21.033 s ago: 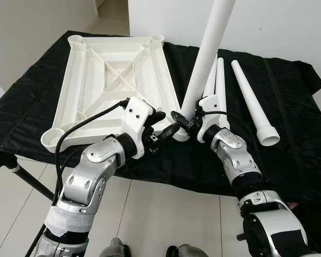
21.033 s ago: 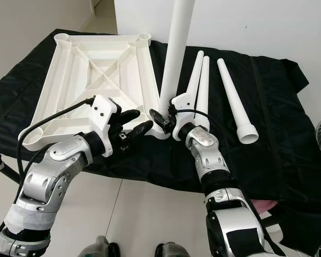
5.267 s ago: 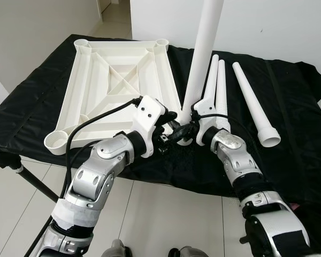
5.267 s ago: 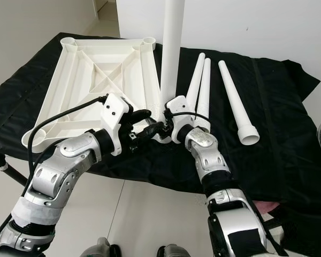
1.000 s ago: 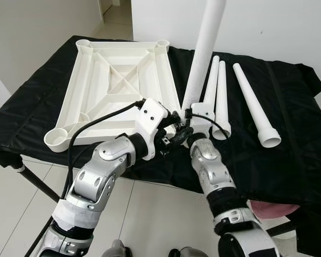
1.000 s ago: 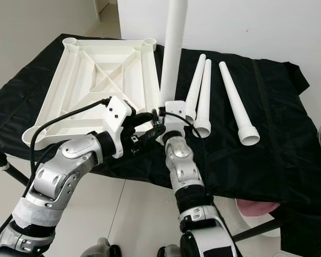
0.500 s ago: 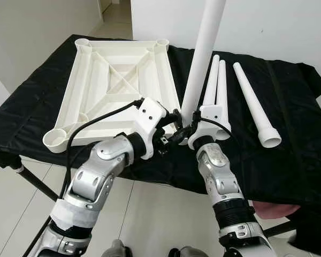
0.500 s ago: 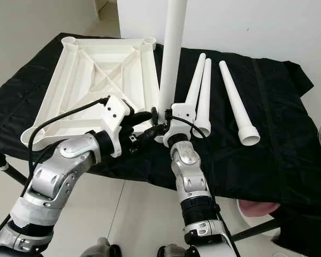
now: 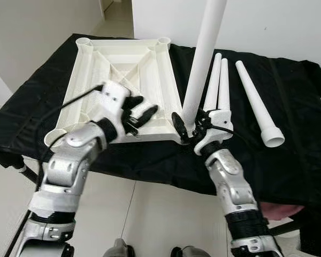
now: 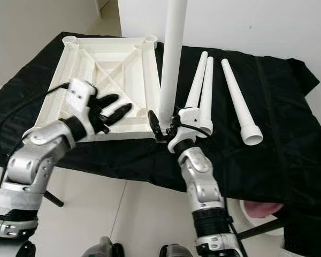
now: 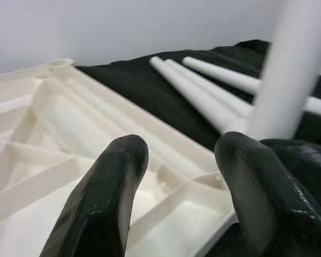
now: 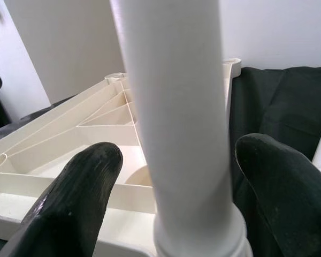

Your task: Building children table

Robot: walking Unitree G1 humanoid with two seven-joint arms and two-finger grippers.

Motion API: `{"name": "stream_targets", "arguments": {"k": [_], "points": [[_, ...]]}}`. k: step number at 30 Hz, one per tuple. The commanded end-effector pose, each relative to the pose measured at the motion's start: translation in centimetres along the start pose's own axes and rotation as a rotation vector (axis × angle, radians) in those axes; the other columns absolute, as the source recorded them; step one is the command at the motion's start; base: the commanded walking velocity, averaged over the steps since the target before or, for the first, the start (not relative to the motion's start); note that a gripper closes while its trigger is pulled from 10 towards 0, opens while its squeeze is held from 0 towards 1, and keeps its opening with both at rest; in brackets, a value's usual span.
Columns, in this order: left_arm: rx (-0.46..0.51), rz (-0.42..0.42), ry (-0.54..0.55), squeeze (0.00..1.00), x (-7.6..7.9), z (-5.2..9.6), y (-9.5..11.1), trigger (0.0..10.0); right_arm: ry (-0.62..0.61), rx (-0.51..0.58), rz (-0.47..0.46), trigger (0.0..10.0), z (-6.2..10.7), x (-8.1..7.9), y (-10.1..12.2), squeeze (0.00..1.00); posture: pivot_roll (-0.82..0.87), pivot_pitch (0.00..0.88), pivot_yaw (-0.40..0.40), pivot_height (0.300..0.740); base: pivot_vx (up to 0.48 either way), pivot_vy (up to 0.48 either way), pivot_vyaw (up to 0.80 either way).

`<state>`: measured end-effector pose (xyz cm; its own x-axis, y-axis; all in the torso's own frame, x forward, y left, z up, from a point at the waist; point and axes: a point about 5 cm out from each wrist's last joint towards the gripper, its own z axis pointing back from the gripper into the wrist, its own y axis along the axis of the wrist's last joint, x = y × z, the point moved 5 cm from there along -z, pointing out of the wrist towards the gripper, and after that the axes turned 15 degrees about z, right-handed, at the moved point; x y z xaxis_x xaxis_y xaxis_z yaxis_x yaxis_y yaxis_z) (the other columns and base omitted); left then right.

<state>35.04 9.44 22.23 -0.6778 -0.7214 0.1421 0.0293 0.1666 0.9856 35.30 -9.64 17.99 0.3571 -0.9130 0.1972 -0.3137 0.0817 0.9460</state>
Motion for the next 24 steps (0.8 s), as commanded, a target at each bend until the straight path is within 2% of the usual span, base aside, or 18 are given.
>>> {"name": "stream_targets", "arguments": {"k": [1,2,4,5,6,9,12,14,17,18,19,20,21,22,23,24], "points": [[0.024,-0.004,0.105,0.0,-2.2,0.6,0.3,10.0,0.024,0.02,-0.006,10.0,0.5,0.0,0.3,0.0,-0.08,0.086,0.059,0.74,0.0,0.0,0.0],[0.036,-0.004,0.143,0.0,-3.0,1.0,0.5,10.0,0.031,0.022,-0.006,10.0,0.8,0.1,0.4,0.0,-0.08,0.088,0.062,0.74,0.0,0.0,0.0],[0.036,-0.004,0.143,0.0,-3.0,1.0,0.5,10.0,0.031,0.022,-0.006,10.0,0.8,0.1,0.4,0.0,-0.08,0.088,0.062,0.74,0.0,0.0,0.0],[0.046,-0.006,0.171,0.0,-3.7,1.3,0.6,10.0,0.036,0.023,-0.004,10.0,0.9,0.1,0.4,0.0,-0.08,0.088,0.062,0.74,0.0,0.0,0.0],[0.046,-0.006,0.171,0.0,-3.7,1.3,0.6,10.0,0.036,0.023,-0.004,10.0,0.9,0.1,0.4,0.0,-0.08,0.088,0.062,0.74,0.0,0.0,0.0],[0.048,0.004,0.271,0.0,-5.6,2.6,-0.5,10.0,0.041,0.026,-0.009,10.0,1.5,0.5,0.4,0.0,-0.08,0.082,0.07,0.74,0.0,0.0,0.0],[0.029,0.001,0.286,0.0,-5.9,3.1,-1.4,10.0,0.042,0.027,-0.009,10.0,1.7,0.7,0.4,0.0,-0.09,0.074,0.072,0.74,0.0,0.0,0.0],[-0.012,0.017,0.275,0.0,-6.0,3.6,-3.0,10.0,0.047,0.025,-0.011,10.0,2.2,1.1,0.3,0.0,-0.09,0.07,0.075,0.74,0.0,0.0,0.0],[-0.012,0.017,0.275,0.0,-6.0,3.6,-3.0,10.0,0.047,0.025,-0.011,10.0,2.2,1.1,0.3,0.0,-0.09,0.07,0.075,0.74,0.0,0.0,0.0],[-0.042,0.033,0.273,0.98,-6.1,4.0,-4.1,10.0,0.046,0.022,-0.006,10.0,2.4,1.4,0.3,0.0,-0.09,0.07,0.075,0.74,0.0,0.0,0.0],[-0.042,0.033,0.273,0.98,-6.1,4.0,-4.1,10.0,0.046,0.022,-0.006,10.0,2.4,1.4,0.3,0.0,-0.09,0.07,0.075,0.74,0.0,0.0,0.0],[-0.089,0.031,0.244,1.0,-5.8,4.4,-5.5,10.0,0.048,0.02,0.0,10.0,2.5,1.6,0.2,0.0,-0.09,0.066,0.074,0.74,0.0,0.0,0.0],[-0.089,0.031,0.244,1.0,-5.8,4.4,-5.5,10.0,0.048,0.02,0.0,10.0,2.5,1.6,0.2,0.0,-0.09,0.066,0.074,0.74,0.0,0.0,0.0],[-0.144,0.017,0.243,1.0,-5.8,4.8,-6.9,10.0,0.051,0.019,0.003,10.0,2.7,1.7,0.2,0.0,-0.09,0.065,0.078,0.74,0.0,0.0,0.0],[-0.144,0.017,0.243,1.0,-5.8,4.8,-6.9,10.0,0.051,0.019,0.003,10.0,2.7,1.7,0.2,0.0,-0.09,0.065,0.078,0.74,0.0,0.0,0.0],[-0.204,0.005,0.199,1.0,-5.3,5.1,-8.3,10.0,0.057,0.018,0.007,10.0,2.8,1.7,0.1,0.0,-0.09,0.065,0.078,0.74,0.0,0.0,0.0]]}}
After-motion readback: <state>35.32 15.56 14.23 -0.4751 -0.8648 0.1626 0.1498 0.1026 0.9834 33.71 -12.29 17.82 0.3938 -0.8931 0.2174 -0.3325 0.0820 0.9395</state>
